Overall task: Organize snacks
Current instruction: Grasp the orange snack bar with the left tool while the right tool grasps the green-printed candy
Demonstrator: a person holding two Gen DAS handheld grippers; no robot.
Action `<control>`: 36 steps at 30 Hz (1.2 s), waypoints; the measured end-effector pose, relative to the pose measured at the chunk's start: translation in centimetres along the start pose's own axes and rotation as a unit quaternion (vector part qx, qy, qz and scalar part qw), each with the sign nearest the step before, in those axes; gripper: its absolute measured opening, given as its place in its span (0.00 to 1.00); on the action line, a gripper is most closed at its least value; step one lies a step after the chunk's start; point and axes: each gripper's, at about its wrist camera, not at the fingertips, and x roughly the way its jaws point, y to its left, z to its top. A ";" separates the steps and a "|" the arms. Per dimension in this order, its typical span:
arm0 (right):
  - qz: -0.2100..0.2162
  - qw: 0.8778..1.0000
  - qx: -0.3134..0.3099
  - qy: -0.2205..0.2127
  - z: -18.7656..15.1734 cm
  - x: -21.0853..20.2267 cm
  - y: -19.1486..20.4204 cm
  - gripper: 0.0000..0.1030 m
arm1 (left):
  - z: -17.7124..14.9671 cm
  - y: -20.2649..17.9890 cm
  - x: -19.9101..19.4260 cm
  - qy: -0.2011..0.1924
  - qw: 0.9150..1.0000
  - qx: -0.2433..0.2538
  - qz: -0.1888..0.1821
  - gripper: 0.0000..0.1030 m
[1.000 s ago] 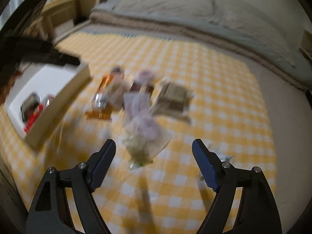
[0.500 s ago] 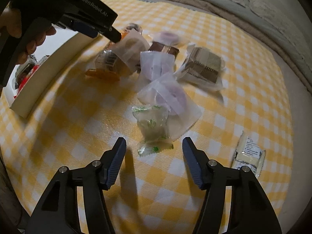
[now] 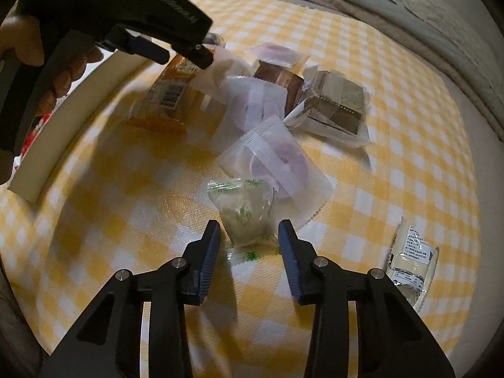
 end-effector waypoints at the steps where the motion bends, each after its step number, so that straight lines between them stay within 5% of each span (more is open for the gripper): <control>1: 0.001 1.000 0.000 0.001 0.0 0.0 0.1 0.35 | 0.0 -0.1 0.3 0.004 1.000 0.003 0.004 0.56; 6: 0.006 1.000 0.006 0.004 0.1 -0.4 0.1 0.26 | -0.5 -0.6 1.6 0.023 0.999 0.018 0.020 0.48; 14: 0.003 0.999 0.051 -0.014 0.9 -2.1 -1.1 0.26 | -1.0 -1.5 0.3 0.027 0.999 0.032 0.008 0.32; 36: -0.030 0.978 0.149 -0.147 4.0 -11.1 -2.0 0.26 | -6.0 1.9 -17.1 -0.119 0.988 0.073 -0.059 0.31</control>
